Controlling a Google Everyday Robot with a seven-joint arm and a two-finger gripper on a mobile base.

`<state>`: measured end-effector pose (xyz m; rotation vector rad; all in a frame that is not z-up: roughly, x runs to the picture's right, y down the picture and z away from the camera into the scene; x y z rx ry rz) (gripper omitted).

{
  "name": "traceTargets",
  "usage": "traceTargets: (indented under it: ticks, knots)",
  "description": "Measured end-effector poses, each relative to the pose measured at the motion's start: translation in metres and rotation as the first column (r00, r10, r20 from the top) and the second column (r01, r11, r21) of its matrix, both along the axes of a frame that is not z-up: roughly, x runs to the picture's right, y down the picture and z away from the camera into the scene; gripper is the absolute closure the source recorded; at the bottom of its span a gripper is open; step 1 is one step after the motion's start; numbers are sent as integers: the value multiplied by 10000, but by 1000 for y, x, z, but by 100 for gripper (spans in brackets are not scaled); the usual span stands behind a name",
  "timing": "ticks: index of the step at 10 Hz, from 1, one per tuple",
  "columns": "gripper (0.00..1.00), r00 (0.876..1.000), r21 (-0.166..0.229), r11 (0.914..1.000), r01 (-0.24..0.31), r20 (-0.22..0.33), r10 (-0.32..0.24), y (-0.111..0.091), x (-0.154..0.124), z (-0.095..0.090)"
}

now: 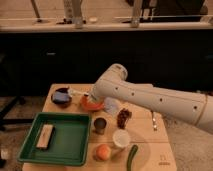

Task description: Wipe tray with brush

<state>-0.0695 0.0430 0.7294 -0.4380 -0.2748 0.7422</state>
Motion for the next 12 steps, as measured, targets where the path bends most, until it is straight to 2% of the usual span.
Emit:
traceTargets:
  ticks: [4,7,12]
  knots:
    - [100,10000,38,10000,87,27,-88,1,0,-3]
    - [100,9990,163,9991,404,186,-407,14,0,-25]
    - [100,9958,235,9968,758,503,-769,27,-6,-47]
